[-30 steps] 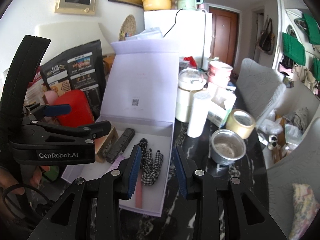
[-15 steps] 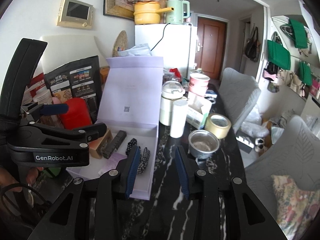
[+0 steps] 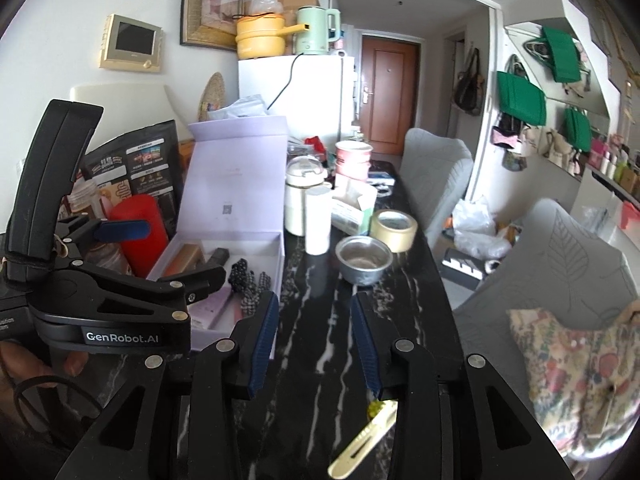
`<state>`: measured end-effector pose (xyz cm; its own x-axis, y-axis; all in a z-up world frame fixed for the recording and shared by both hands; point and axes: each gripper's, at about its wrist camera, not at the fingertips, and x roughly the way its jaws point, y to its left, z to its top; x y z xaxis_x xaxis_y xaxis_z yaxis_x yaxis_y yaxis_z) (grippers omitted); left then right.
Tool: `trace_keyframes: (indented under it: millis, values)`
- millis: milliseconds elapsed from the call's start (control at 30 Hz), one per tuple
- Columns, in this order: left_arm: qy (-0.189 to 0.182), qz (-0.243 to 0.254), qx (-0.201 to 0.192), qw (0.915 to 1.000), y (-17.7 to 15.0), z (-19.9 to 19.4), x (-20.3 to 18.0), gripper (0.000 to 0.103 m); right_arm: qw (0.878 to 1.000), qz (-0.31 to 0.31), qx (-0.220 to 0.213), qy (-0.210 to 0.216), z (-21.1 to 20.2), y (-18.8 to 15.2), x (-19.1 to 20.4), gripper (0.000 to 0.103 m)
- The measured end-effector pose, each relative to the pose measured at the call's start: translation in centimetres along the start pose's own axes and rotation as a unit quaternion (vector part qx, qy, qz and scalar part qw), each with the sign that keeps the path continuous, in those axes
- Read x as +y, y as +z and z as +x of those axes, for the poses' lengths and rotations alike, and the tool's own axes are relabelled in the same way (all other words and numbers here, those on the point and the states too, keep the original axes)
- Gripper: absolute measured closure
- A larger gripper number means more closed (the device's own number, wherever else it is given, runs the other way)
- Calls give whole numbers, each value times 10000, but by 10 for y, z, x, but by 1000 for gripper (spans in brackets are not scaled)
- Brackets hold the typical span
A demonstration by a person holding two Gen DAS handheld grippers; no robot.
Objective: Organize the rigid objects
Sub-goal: 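Withdraw both tools from the white box toward the cream clip on the table, then close the right tool on the cream claw hair clip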
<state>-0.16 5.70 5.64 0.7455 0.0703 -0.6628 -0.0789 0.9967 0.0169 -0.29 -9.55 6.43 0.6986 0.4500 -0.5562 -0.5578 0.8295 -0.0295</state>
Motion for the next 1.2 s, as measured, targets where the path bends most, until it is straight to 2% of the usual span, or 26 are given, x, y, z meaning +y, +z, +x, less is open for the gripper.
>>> trace_keyframes:
  millis: [233,400,467,733,800,900,1200]
  values:
    - [-203,354,56,9992,-14,3,-27,0,9997,148,39,-212,-18,-23,-11,62]
    - [-400,510,276,9975,-27,15,-41,0,9991,294,203,-219,-18,-41,-19,62]
    - [-485,526,378,9967,-33,20,-44,0,9984,463,304,-111,-16,-50,-24,62]
    - [-705,594,752,9929,-57,42,-54,0,9942,797,646,-309,-3,-82,-38,61]
    - [-758,634,827,9917,-63,46,-56,0,9936,844,684,-298,0,-89,-41,55]
    - [-871,657,971,9893,-69,54,-57,0,9926,920,752,-249,8,-99,-41,54]
    - [-930,576,1227,9864,-85,70,-52,0,9873,1149,1047,-335,35,-125,-47,54]
